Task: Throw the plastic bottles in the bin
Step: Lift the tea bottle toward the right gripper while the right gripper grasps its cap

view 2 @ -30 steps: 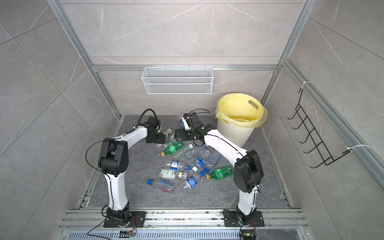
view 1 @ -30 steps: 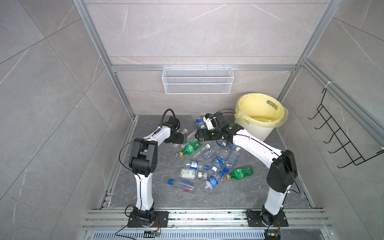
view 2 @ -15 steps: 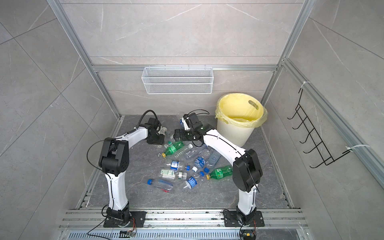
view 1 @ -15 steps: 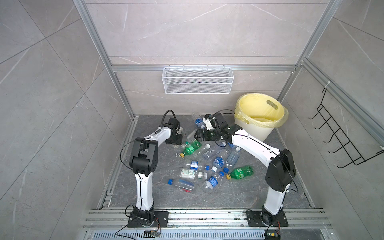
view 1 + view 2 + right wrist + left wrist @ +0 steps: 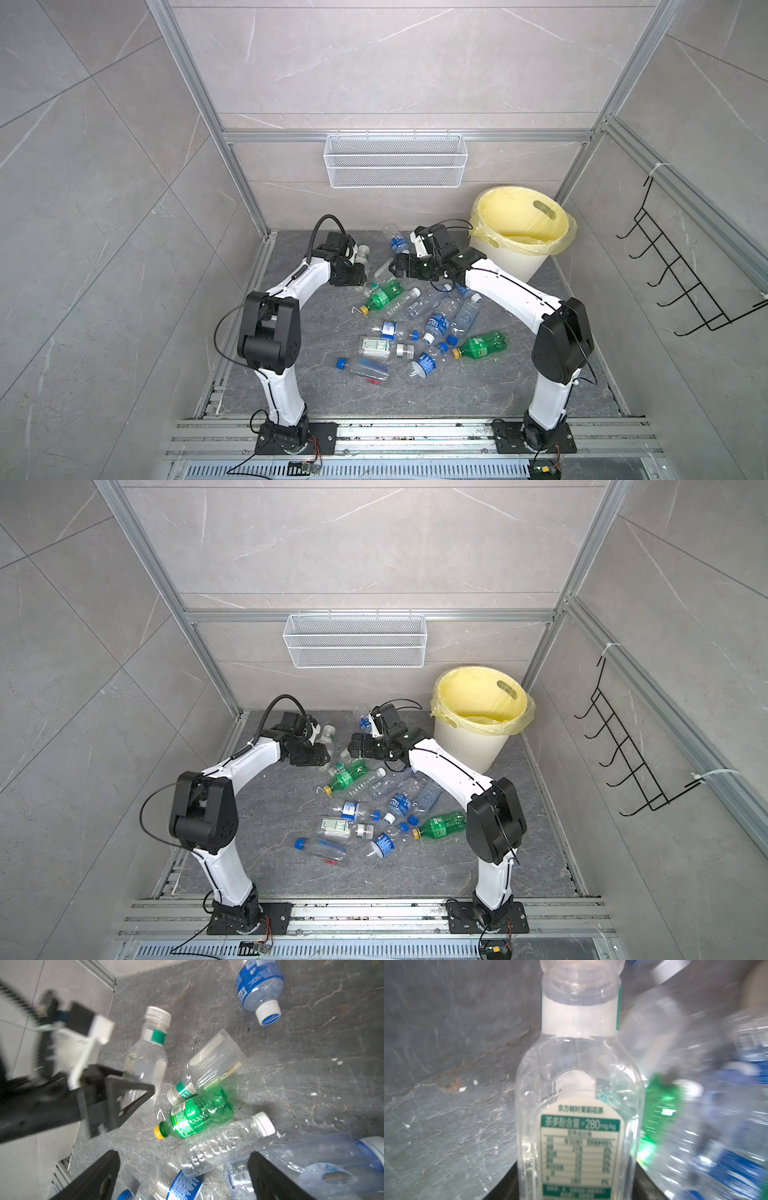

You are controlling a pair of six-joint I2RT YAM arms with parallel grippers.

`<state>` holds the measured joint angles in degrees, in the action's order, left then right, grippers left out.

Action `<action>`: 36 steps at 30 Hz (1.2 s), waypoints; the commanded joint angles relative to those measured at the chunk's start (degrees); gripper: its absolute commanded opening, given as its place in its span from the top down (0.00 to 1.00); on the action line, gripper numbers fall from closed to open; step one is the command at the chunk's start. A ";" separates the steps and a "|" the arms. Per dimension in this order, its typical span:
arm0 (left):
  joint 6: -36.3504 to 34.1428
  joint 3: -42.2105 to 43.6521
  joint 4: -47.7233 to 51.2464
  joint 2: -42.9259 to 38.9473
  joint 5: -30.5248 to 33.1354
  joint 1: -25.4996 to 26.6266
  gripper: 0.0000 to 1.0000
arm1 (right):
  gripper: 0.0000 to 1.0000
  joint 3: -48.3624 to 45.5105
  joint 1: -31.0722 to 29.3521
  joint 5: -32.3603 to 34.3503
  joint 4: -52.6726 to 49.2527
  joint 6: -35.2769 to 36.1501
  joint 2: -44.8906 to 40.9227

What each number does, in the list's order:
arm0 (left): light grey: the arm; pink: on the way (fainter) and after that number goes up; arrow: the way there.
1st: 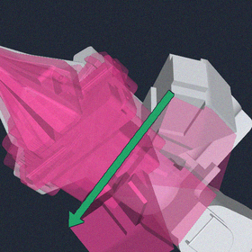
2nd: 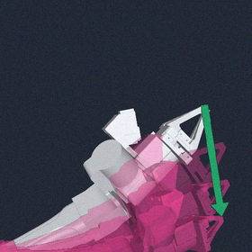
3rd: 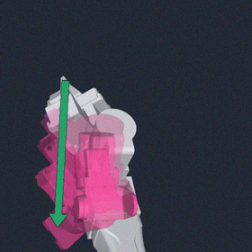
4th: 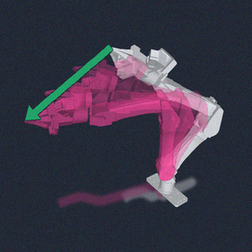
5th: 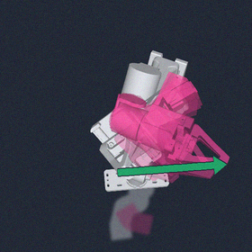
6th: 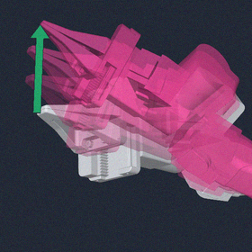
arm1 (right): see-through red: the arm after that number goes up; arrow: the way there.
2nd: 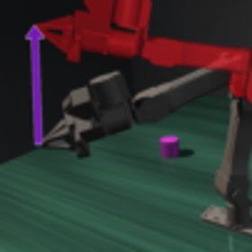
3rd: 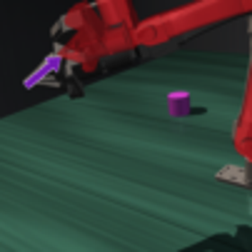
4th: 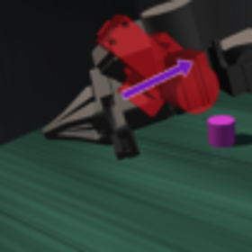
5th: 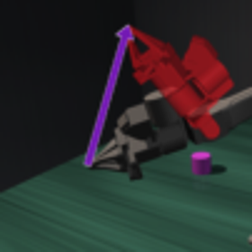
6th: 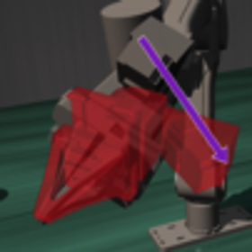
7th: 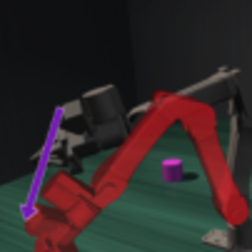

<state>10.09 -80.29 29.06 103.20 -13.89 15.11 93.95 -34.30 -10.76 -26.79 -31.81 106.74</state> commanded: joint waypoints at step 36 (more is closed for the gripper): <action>4.06 7.78 -15.17 -19.13 -15.56 10.55 0.43 | 0.67 17.15 2.05 -1.61 -0.15 -9.18 4.74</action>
<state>14.96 -71.85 15.62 85.60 -29.02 25.65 111.66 -32.42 -13.69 -25.23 -42.02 112.53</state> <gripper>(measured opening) 0.563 0.418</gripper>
